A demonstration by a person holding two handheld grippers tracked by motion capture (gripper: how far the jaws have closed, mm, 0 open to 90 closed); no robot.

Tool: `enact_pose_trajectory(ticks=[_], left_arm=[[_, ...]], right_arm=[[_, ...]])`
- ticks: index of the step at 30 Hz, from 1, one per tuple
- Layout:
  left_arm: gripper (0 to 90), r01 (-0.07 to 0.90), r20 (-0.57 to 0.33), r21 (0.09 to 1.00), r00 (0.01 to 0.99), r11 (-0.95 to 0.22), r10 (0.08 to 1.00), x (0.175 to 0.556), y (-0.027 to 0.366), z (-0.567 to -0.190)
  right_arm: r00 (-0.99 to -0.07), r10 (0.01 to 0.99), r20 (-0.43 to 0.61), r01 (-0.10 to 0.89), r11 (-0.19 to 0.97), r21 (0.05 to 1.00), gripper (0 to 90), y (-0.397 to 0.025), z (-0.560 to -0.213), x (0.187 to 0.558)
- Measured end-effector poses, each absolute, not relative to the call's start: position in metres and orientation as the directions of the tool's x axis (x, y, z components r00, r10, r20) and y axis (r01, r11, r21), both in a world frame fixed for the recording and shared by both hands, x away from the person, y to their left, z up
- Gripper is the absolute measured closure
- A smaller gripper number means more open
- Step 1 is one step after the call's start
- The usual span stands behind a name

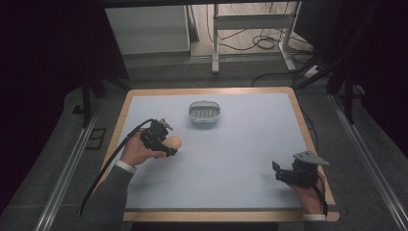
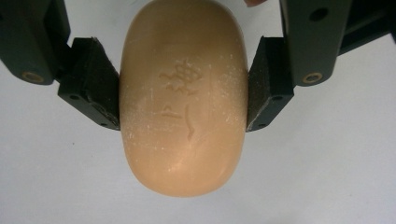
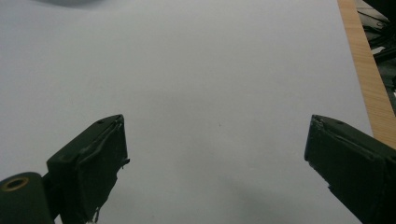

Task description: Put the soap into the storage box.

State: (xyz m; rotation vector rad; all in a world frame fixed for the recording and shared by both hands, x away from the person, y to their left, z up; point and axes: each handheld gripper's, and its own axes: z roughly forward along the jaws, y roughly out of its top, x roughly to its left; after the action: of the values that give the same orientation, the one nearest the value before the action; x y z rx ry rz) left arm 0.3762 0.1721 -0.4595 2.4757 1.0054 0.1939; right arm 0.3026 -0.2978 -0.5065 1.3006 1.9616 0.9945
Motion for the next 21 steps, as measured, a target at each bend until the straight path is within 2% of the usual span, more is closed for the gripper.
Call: enact_pose_trajectory(ticks=[21], left_arm=[[32.6,0.617,-0.035,0.468,0.728,-0.632,0.685,0.390,0.167,-0.454]], right_arm=[[-0.353,0.933,-0.067,0.510,0.252,0.822,5.9,-0.298,-0.508,0.303]])
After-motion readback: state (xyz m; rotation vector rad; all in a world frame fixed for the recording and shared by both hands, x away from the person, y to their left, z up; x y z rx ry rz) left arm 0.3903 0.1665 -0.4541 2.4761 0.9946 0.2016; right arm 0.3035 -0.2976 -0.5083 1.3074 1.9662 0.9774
